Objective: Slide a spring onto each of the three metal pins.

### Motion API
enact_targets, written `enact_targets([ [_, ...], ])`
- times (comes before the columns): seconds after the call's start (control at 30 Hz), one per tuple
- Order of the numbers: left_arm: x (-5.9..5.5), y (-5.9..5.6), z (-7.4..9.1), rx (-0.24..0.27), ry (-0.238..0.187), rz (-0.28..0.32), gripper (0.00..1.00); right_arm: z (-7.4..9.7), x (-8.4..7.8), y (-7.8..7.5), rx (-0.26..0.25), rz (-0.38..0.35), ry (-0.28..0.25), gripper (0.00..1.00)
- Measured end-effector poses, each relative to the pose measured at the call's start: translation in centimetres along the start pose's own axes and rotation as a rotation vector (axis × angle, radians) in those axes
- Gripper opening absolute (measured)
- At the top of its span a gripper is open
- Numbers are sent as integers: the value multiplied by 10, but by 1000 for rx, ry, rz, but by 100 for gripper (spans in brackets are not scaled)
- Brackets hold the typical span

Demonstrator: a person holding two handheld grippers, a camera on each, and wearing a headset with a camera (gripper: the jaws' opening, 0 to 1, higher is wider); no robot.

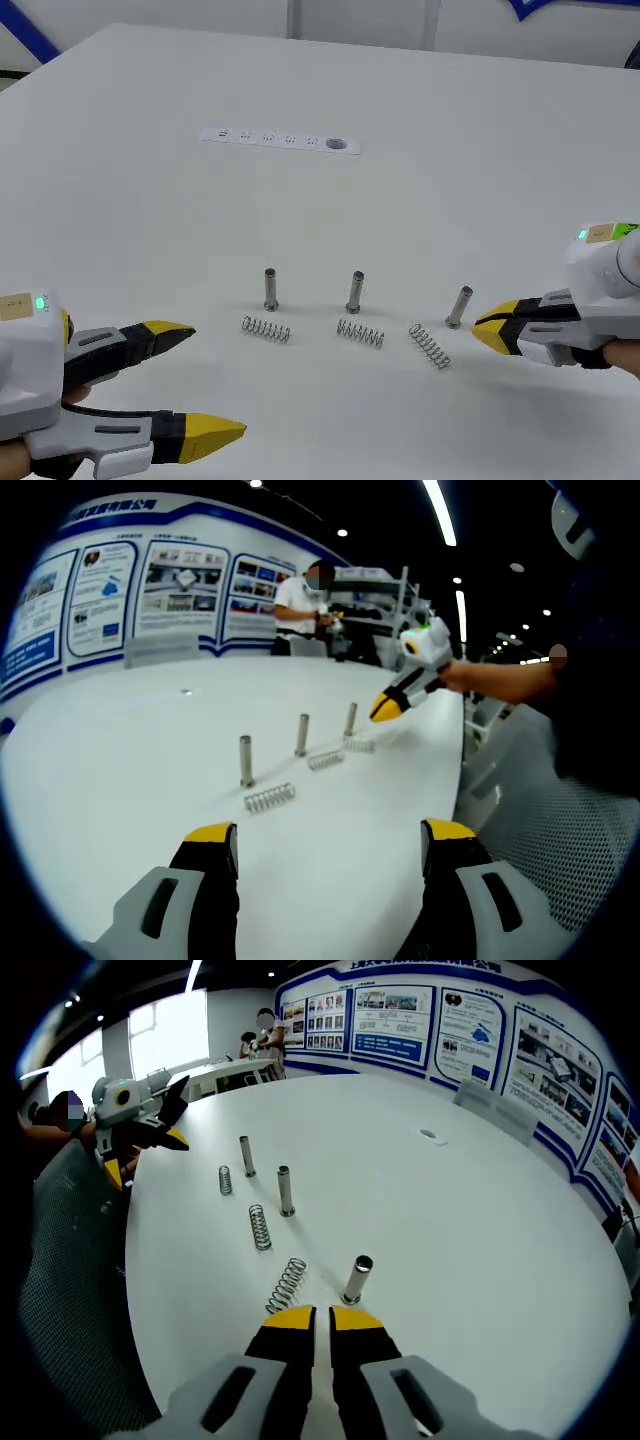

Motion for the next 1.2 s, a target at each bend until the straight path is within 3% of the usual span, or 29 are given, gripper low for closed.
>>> enact_targets([
  [0.6, 0, 0, 0, 3, -2, 3, 76, -5, 4, 10, 22, 3, -5, 10],
  [1.2, 1, 1, 0, 3, -8, 5, 76, -24, 22, 53, 123, 18, -8, 17],
])
Point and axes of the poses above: the centre of the closed fingertips' face, and the gripper's own axes: z roughly backward along the fingers, y roughly to its left, x roughly out of its top, the point moved 3 cm from there along z, roughly backward along the fingers, and after that the axes turned 12 degrees about y, right-handed, at the moved point
